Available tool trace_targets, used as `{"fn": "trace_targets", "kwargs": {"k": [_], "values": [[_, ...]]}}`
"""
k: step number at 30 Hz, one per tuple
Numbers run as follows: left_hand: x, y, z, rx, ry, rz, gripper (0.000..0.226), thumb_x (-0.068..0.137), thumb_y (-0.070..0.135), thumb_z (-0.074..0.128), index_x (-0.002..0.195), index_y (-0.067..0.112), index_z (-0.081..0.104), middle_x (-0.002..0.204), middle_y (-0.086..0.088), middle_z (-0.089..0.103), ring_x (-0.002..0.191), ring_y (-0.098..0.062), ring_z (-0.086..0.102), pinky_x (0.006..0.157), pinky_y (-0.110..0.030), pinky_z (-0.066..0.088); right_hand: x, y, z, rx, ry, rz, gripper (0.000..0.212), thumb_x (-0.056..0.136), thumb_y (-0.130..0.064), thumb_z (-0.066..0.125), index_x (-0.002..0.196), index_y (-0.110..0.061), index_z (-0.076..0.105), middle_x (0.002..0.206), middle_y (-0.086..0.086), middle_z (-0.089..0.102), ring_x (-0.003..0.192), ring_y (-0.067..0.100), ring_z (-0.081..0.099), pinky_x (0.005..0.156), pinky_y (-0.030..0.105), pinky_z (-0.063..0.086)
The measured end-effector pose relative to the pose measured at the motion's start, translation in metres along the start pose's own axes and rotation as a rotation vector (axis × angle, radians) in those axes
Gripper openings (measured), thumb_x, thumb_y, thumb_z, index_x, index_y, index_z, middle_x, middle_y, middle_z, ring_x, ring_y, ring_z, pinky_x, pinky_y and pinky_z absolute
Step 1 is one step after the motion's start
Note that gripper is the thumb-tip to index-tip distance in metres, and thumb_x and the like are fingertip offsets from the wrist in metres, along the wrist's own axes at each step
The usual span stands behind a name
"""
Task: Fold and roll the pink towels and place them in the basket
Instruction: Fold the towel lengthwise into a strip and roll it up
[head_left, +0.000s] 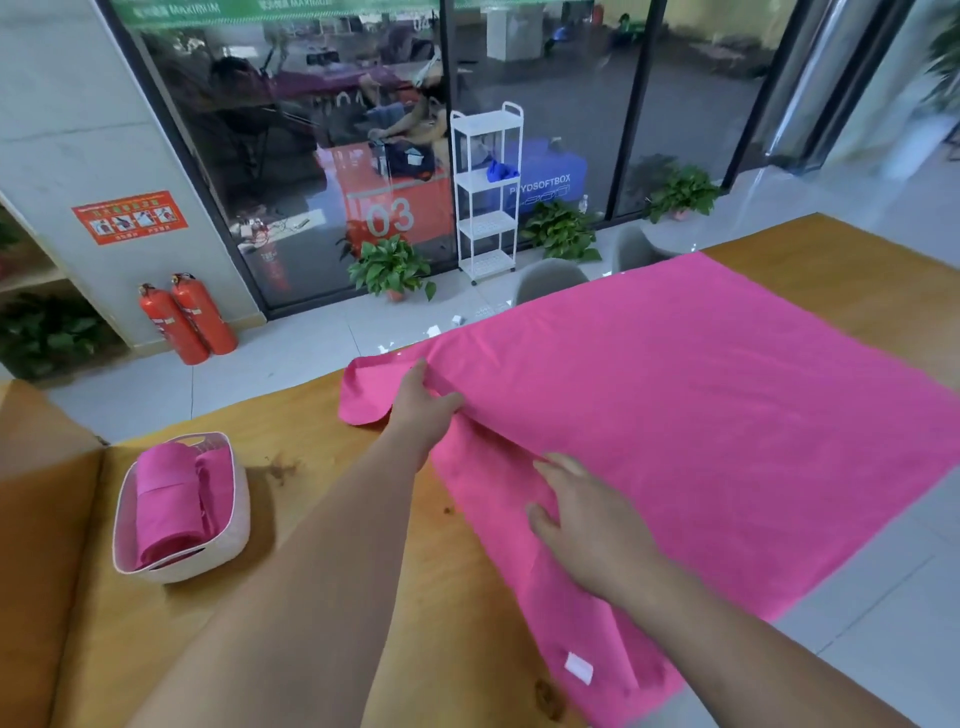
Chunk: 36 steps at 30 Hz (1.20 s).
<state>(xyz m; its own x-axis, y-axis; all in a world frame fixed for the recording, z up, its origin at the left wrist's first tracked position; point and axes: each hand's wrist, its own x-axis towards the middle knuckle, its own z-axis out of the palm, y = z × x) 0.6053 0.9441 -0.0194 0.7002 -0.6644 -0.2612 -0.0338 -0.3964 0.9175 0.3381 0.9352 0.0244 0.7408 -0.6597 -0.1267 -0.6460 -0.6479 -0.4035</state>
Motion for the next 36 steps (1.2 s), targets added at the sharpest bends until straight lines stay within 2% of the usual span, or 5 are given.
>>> {"fn": "trace_targets", "kwargs": {"k": [12,15,20,24,36], "values": [[-0.014,0.098,0.145,0.146,0.008,0.129,0.084,0.096,0.038,0.074,0.164,0.016,0.029,0.131,0.003,0.057,0.122,-0.023,0.052,0.109,-0.039,0.041,-0.015,0.134,-0.094,0.050,0.024,-0.013,0.116,0.080,-0.087,0.056,0.168,-0.024,0.015,0.173,-0.013,0.010,0.153,0.014,0.033,0.119,0.040,0.040],[-0.013,0.115,0.179,0.149,-0.001,0.122,0.092,0.095,0.045,0.073,0.168,0.026,0.019,0.164,-0.007,0.039,0.144,-0.032,0.045,0.123,-0.051,0.034,-0.021,0.165,-0.110,0.054,0.020,-0.012,0.118,0.079,-0.089,0.056,0.168,-0.024,0.013,0.174,-0.014,0.007,0.154,0.014,0.032,0.120,0.042,0.040],[-0.017,0.143,0.236,0.165,-0.025,0.144,0.065,0.097,0.042,0.072,0.151,0.022,0.040,0.137,-0.006,0.053,0.132,-0.032,0.054,0.110,-0.041,0.041,-0.028,0.211,-0.133,0.052,0.022,0.004,0.119,0.079,-0.089,0.056,0.168,-0.021,0.016,0.175,-0.010,0.008,0.154,0.018,0.034,0.119,0.045,0.041],[0.002,0.161,0.281,0.192,-0.067,0.171,0.103,0.079,0.063,0.071,0.161,0.019,0.029,0.157,-0.015,0.050,0.137,-0.037,0.054,0.117,-0.055,0.040,-0.029,0.246,-0.155,0.061,0.036,0.030,0.113,0.082,-0.085,0.059,0.167,-0.021,0.018,0.174,-0.009,0.011,0.153,0.018,0.034,0.120,0.044,0.039],[0.057,0.211,0.428,0.172,-0.081,0.258,0.098,0.097,0.056,0.066,0.167,0.013,0.012,0.168,-0.012,0.033,0.150,-0.033,0.039,0.122,-0.046,0.034,0.012,0.367,-0.215,0.050,-0.013,0.039,0.107,0.086,-0.081,0.060,0.165,-0.018,0.024,0.171,-0.004,0.018,0.151,0.021,0.036,0.120,0.044,0.038]]}}
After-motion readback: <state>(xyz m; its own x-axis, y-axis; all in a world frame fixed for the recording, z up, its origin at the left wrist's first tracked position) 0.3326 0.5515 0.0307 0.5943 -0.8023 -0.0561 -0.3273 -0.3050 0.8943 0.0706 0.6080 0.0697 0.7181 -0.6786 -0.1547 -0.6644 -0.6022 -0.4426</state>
